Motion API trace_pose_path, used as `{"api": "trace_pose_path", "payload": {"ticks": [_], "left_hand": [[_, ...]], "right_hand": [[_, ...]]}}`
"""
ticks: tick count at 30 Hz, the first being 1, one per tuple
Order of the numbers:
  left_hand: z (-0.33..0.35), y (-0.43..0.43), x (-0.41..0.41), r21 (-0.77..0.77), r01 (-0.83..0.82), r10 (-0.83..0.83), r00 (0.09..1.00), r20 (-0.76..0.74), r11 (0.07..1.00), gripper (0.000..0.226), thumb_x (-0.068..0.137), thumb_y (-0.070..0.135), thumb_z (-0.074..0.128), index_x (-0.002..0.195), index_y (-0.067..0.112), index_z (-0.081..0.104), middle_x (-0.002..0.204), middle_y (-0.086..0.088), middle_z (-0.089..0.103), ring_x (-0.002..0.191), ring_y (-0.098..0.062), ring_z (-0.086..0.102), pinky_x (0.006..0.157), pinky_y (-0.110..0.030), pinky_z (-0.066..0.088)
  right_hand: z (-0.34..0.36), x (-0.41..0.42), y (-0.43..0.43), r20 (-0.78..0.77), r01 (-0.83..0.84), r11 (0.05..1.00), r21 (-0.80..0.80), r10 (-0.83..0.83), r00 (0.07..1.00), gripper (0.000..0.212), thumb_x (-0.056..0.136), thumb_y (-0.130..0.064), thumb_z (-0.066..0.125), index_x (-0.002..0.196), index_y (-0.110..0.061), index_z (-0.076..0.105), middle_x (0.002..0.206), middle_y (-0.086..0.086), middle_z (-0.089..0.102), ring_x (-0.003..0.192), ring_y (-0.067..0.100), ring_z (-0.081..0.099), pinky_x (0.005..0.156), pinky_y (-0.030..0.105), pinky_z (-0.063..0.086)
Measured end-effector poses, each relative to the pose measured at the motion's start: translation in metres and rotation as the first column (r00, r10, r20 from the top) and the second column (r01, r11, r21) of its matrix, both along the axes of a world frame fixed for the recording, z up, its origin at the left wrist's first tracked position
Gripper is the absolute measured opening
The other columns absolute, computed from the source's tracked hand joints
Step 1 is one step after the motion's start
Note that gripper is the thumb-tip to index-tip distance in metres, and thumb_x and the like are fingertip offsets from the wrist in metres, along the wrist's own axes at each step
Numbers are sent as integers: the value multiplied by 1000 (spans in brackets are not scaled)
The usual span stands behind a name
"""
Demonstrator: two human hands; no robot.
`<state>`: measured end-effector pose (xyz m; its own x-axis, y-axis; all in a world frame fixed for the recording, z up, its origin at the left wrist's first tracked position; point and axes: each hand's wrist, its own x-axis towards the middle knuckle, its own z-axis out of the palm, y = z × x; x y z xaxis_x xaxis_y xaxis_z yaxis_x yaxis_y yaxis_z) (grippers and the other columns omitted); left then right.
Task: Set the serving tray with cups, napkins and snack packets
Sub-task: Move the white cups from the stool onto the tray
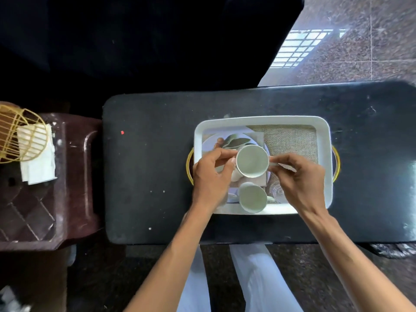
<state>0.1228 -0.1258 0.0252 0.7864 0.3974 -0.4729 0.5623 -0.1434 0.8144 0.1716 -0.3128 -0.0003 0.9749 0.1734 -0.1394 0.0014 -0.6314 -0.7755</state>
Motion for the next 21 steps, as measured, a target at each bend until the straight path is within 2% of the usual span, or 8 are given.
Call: {"api": "trace_pose_path", "payload": {"ticks": [3, 8, 10, 12, 14, 15, 18, 21], "left_hand": [[-10, -6, 7, 33, 26, -24, 998, -59, 999, 16, 93, 7, 70, 106, 11, 79, 107, 3, 79, 99, -7, 71, 93, -17, 53], [-20, -16, 11, 141, 78, -65, 994, -91, 987, 15, 90, 6, 72, 100, 15, 79, 97, 7, 78, 88, -2, 70, 76, 2, 46], [-23, -19, 11, 167, 81, -65, 993, -97, 983, 16, 89, 4, 73, 99, 15, 79, 95, 7, 77, 87, -2, 70, 74, 3, 46], [-25, -22, 12, 185, 76, -58, 993, -100, 980, 17, 88, 2, 72, 97, 15, 79, 93, 6, 77, 87, -5, 71, 73, 2, 48], [-27, -23, 12, 205, 78, -58, 993, -102, 976, 17, 88, 2, 72, 96, 15, 79, 94, 5, 79, 88, -8, 73, 75, -2, 51], [-28, -24, 12, 216, 83, -61, 993, -106, 973, 16, 88, 2, 72, 96, 14, 79, 95, 4, 79, 89, -8, 73, 78, -9, 56], [-30, -24, 13, 251, 116, -88, 989, -119, 961, 16, 88, 3, 72, 98, 13, 80, 95, 1, 80, 86, -13, 74, 85, -34, 62], [-32, -25, 14, 283, 153, -125, 986, -114, 947, 16, 88, 3, 72, 100, 10, 80, 97, -3, 80, 88, -18, 75, 88, -42, 61]], "right_hand": [[-12, 6, -8, -13, -25, 1000, -6, 25, 1000, 13, 76, -1, 81, 87, -6, 76, 84, 0, 76, 78, 11, 71, 73, 7, 51], [-26, 8, -16, -67, -52, 999, -13, 51, 996, 12, 77, -2, 81, 88, -6, 76, 84, 1, 76, 78, 11, 71, 72, 3, 49], [-29, 7, -18, -84, -56, 998, 4, 56, 995, 12, 78, -1, 80, 88, -6, 76, 83, 1, 76, 77, 11, 70, 70, 3, 49], [-33, 6, -19, -102, -51, 999, 20, 52, 993, 13, 78, -1, 80, 88, -7, 76, 82, -2, 74, 77, 11, 71, 71, 9, 53], [-36, 5, -19, -115, -44, 999, 25, 47, 992, 13, 78, -1, 80, 89, -7, 76, 82, -4, 73, 78, 12, 72, 72, 19, 57], [-39, 5, -19, -114, -44, 999, 29, 47, 992, 13, 78, 0, 80, 89, -7, 76, 82, -5, 73, 79, 12, 72, 72, 20, 58], [-45, 3, -19, -112, -38, 998, 49, 43, 993, 14, 77, 3, 80, 89, -5, 76, 83, -5, 72, 78, 10, 71, 72, 8, 53], [-50, 3, -19, -123, -28, 998, 49, 34, 992, 15, 76, 3, 80, 89, -5, 76, 83, -6, 71, 77, 7, 70, 72, 4, 51]]}}
